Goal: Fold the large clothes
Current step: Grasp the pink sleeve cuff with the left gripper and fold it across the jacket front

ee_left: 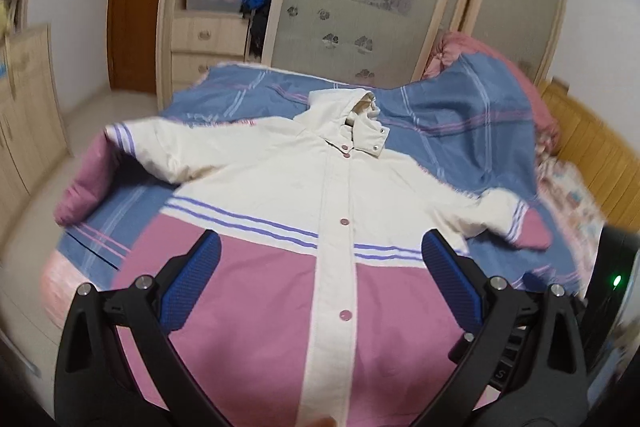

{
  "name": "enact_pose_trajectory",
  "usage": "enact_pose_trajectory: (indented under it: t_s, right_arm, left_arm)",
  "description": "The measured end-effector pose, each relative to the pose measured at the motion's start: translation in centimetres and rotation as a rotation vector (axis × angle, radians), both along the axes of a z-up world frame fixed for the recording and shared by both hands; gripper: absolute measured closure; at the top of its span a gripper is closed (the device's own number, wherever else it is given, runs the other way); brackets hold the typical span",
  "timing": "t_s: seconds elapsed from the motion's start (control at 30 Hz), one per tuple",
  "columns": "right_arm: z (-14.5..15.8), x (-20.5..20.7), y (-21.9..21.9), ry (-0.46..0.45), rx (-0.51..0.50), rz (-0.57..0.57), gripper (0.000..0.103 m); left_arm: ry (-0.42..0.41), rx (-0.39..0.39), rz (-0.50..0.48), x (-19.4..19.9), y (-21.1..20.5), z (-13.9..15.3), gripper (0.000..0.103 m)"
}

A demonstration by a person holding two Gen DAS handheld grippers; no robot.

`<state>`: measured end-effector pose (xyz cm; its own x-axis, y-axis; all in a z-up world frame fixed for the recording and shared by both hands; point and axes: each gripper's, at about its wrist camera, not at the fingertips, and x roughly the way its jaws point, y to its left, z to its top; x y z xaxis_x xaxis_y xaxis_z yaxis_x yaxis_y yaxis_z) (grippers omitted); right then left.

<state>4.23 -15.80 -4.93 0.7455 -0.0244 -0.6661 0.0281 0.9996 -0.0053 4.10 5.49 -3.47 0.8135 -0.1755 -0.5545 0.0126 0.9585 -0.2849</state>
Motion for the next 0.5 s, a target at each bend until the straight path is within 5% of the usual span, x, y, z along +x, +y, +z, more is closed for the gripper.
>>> enact_pose_trajectory:
  t_s: [0.17, 0.3, 0.4, 0.5]
  right_arm:
    - [-0.1, 0.3, -1.6, -0.001, 0.073, -0.038, 0.001]
    - [-0.7, 1.4, -2.3, 0.019, 0.131, -0.033, 0.001]
    - [-1.7, 3.1, -1.7, 0.063, 0.16, 0.007, 0.001]
    - [-3.8, 5.4, -0.9, 0.16, 0.304, 0.09, 0.001]
  left_arm:
    - [0.023, -0.396, 0.105, 1.6, 11.1, -2.7, 0.002]
    - [0.056, -0.785, 0.418, 2.0, 24.0, -8.1, 0.002]
    - [0.109, -1.015, 0.534, 2.9, 30.7, -13.1, 0.002]
    - [0.116, -1.149, 0.566, 4.4, 34.6, -16.7, 0.002]
